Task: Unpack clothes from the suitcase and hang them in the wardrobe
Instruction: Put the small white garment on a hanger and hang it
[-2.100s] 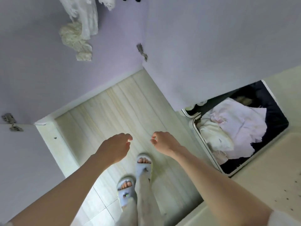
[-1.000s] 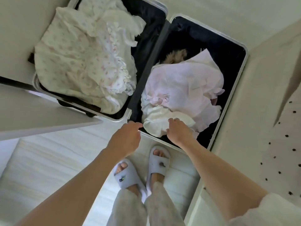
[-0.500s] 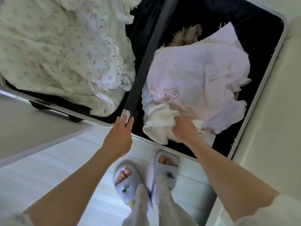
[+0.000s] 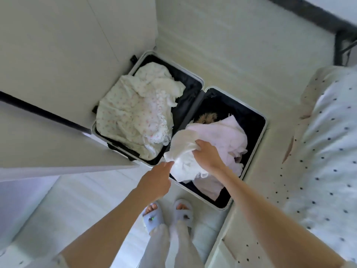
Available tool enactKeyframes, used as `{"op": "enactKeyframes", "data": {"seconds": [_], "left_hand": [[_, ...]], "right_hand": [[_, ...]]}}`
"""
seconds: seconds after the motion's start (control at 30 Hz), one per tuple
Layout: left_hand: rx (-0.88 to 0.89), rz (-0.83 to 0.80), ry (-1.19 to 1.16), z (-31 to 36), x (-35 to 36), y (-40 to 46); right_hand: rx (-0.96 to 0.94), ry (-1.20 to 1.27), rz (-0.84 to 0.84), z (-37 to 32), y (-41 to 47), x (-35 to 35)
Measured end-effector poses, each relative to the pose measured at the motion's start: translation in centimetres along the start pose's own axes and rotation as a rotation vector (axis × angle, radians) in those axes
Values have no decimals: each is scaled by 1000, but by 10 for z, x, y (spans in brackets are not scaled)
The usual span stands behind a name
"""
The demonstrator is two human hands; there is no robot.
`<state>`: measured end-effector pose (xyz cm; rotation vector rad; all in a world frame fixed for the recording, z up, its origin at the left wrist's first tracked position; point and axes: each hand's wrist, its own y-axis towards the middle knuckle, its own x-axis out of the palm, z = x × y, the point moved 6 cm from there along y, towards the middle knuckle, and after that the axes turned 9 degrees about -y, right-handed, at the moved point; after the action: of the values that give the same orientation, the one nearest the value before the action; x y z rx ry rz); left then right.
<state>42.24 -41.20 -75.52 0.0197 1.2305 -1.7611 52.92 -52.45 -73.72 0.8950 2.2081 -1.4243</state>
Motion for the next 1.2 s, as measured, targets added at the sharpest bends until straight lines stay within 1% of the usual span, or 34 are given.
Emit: {"op": "enactKeyframes", "data": {"seconds": [0.07,0.13,0.2,0.27,0.37,0.5,0.53,0.57,0.63,0.7,0.77,0.83,0.93,0.97,1.0,1.03,1.1,1.17,1.2], "left_hand": [[19,49,-32,24,-33,-39],[-4,71,-91,37,-59,-65],[-25,140,-163,48,-88,-106],[-34,208,-249,55,-104,-131],[-33,329,-400,62,-121,-184],[-60,405,-602,52,-122,-242],[-72,444,-679,44,-119,-265],[-73,468,-750,39,-117,-282],[-72,532,-832,25,-115,-314],[-95,650,-919,2,-114,-353],[-158,788,-957,-25,-114,-391],[-242,948,-1010,-61,-111,-430],[-336,1216,-1157,-116,-104,-493],[-355,1272,-1157,-128,-104,-507],[-369,1322,-1162,-145,-104,-529],[-346,1346,-1171,-149,-105,-541],[-269,1352,-1234,-168,-108,-576],[-91,1266,-1306,-180,-115,-599],[-6,1220,-1327,-185,-120,-608]], "right_hand": [[-65,7,21,-37,-35,-39],[-121,3,26,-67,-62,-69],[-174,-7,-24,-105,-99,-97],[-185,10,-70,-128,-123,-115],[-244,32,-205,-169,-173,-132],[-390,-62,-432,-221,-240,-128],[-440,-101,-488,-239,-261,-119],[-475,-127,-518,-254,-277,-113],[-549,-184,-526,-284,-303,-93],[-592,-202,-546,-314,-326,-64],[-581,-137,-612,-342,-348,-34],[-473,26,-714,-370,-366,-6],[-273,321,-889,-417,-387,32],[-232,398,-912,-431,-390,40],[-216,425,-912,-452,-400,54],[-215,436,-874,-462,-402,60],[-224,444,-880,-495,-429,84],[-180,497,-994,-520,-462,107],[-128,542,-1087,-532,-480,118]]}}
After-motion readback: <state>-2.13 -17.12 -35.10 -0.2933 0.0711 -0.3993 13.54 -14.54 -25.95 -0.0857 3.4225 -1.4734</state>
